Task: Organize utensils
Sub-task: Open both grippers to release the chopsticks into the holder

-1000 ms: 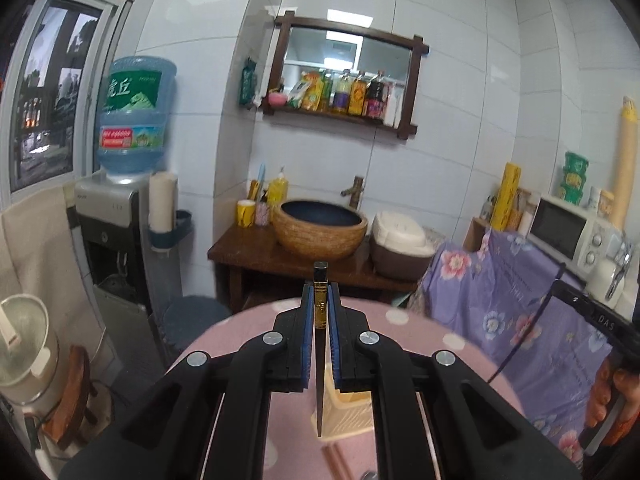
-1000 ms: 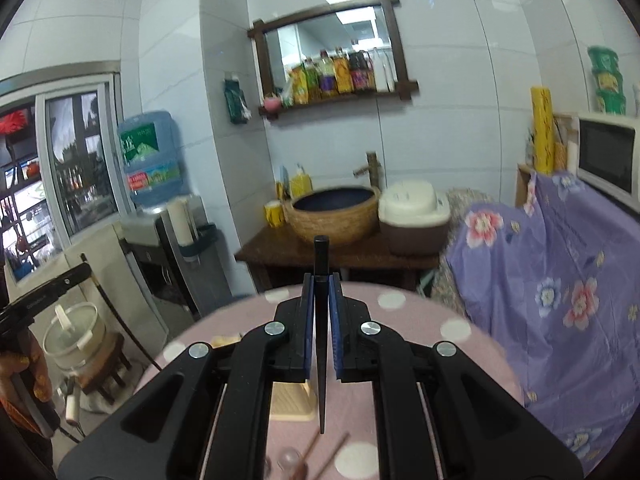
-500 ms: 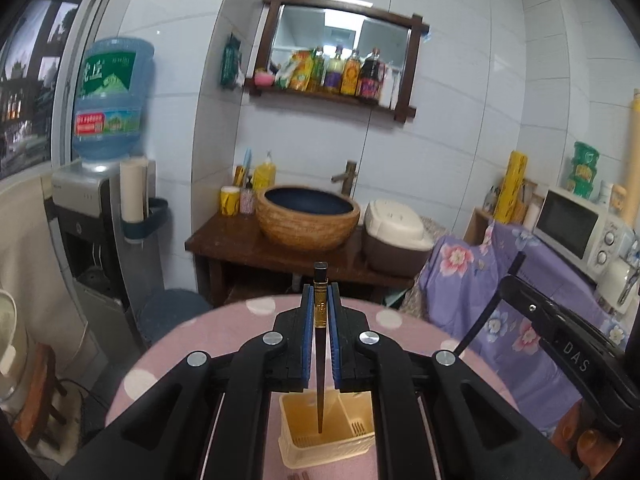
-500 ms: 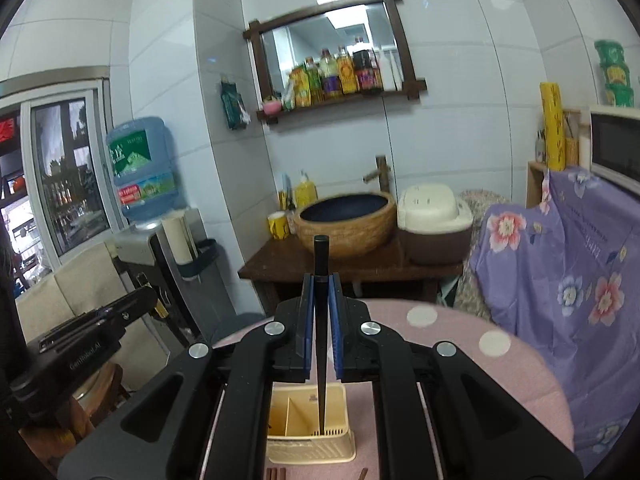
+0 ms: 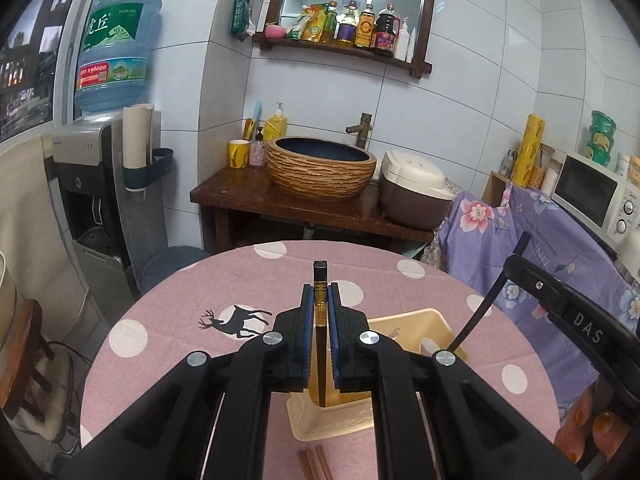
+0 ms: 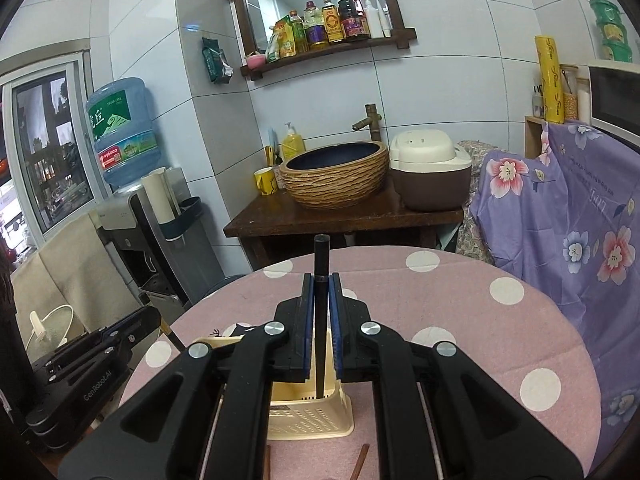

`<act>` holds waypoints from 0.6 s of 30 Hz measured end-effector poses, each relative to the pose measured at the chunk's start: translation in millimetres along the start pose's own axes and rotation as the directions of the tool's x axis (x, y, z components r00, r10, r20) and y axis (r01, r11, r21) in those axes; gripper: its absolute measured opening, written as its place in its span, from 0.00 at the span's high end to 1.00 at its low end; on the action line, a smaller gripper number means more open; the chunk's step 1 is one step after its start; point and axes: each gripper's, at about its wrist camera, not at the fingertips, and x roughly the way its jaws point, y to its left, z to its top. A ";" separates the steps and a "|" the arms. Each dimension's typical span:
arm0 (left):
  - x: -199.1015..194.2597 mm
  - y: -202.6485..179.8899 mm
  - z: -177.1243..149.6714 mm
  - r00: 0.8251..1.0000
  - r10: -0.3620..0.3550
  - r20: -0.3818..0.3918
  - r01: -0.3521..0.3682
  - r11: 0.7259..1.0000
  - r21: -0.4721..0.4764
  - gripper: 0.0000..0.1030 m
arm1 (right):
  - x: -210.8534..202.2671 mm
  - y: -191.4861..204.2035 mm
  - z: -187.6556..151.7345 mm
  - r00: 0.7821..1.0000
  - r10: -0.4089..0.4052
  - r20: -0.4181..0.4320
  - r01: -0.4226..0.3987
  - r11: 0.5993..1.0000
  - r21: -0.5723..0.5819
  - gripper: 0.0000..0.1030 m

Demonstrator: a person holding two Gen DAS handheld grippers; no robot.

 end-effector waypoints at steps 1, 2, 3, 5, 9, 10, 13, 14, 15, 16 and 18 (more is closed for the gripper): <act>-0.4 0.3 0.2 1.000 0.000 0.000 0.000 1.000 -0.002 0.92 | 0.1 -0.1 -0.8 1.000 -0.003 0.003 0.003 1.000 -0.003 0.92; -0.9 0.2 -0.1 1.000 0.002 0.000 -0.002 1.000 -0.003 0.92 | -0.4 -0.4 -1.2 1.000 -0.003 0.005 0.003 1.000 -0.004 0.92; -2.2 0.3 -0.7 1.000 0.002 0.001 -0.002 1.000 -0.005 0.92 | -1.0 -1.1 -2.3 1.000 0.001 0.008 -0.001 1.000 -0.004 0.92; -6.3 -0.2 -2.7 1.000 -0.007 0.004 0.007 1.000 0.002 0.85 | -2.4 -1.8 -3.1 1.000 0.013 0.000 -0.013 1.000 -0.012 0.91; -24.2 -2.3 -12.9 0.999 -0.011 0.050 0.009 0.999 0.033 0.40 | -15.7 -5.1 -11.5 1.000 0.010 0.021 -0.010 1.000 -0.026 0.76; -29.6 -3.0 -16.3 0.998 -0.012 0.063 0.010 0.999 0.040 0.37 | -19.1 -6.7 -13.3 1.000 0.009 0.022 -0.009 1.000 -0.023 0.64; -46.4 -5.1 -34.7 0.998 -0.028 0.064 0.023 0.997 0.074 0.25 | -31.0 -15.0 -26.0 1.000 -0.005 0.016 0.006 1.000 -0.015 0.57; -51.4 -4.8 -43.7 0.998 -0.033 0.061 0.028 0.996 0.080 0.20 | -33.5 -17.7 -32.3 1.000 -0.014 -0.001 0.014 1.000 -0.016 0.57; -54.0 -4.1 -51.4 0.998 -0.030 0.053 0.025 0.996 0.089 0.18 | -35.0 -19.5 -38.5 1.000 -0.024 -0.020 0.023 1.000 -0.018 0.57; -56.5 -3.3 -61.4 0.999 -0.019 0.041 0.015 0.995 0.099 0.16 | -36.2 -21.9 -48.3 0.998 -0.036 -0.054 0.034 0.999 -0.028 0.57; -59.3 -0.1 -83.0 1.000 0.010 0.015 -0.012 0.993 0.114 0.14 | -38.2 -27.0 -68.9 0.992 -0.059 -0.111 0.054 0.998 -0.045 0.57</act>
